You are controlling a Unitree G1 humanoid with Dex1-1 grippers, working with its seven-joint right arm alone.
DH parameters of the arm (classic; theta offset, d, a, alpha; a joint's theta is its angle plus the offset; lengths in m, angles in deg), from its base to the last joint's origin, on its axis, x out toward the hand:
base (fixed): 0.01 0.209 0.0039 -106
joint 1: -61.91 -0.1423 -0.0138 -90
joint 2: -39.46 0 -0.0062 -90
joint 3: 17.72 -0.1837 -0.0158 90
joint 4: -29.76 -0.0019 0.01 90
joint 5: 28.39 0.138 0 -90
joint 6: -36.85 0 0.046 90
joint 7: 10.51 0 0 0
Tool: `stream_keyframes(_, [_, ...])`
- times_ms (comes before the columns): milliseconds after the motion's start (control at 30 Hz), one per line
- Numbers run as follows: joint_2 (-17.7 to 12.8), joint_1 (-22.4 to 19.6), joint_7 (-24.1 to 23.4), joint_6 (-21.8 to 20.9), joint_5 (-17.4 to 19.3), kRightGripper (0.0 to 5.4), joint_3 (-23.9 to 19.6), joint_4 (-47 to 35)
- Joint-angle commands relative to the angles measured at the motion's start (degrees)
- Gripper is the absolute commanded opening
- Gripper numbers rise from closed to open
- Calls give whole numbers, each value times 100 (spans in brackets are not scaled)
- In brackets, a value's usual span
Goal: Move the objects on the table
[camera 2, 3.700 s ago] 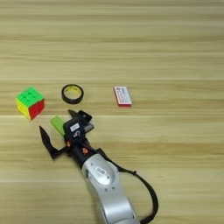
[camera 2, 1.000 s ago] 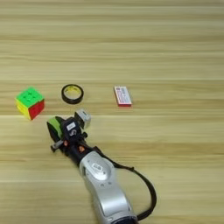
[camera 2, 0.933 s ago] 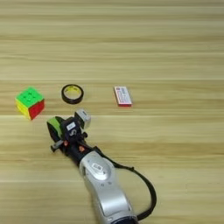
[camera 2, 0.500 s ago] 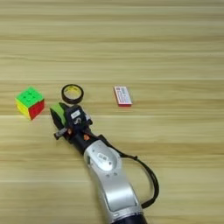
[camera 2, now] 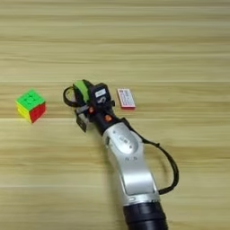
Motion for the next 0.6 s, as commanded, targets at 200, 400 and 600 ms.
stream_keyframes(200, [-596,-770,-428,-158,274,136,-1162,519])
stream_keyframes(400, [-913,-919,-576,-324,289,136,-1615,1393])
stream_keyframes(600, [-1093,-1191,-673,-549,195,136,-1751,2674])
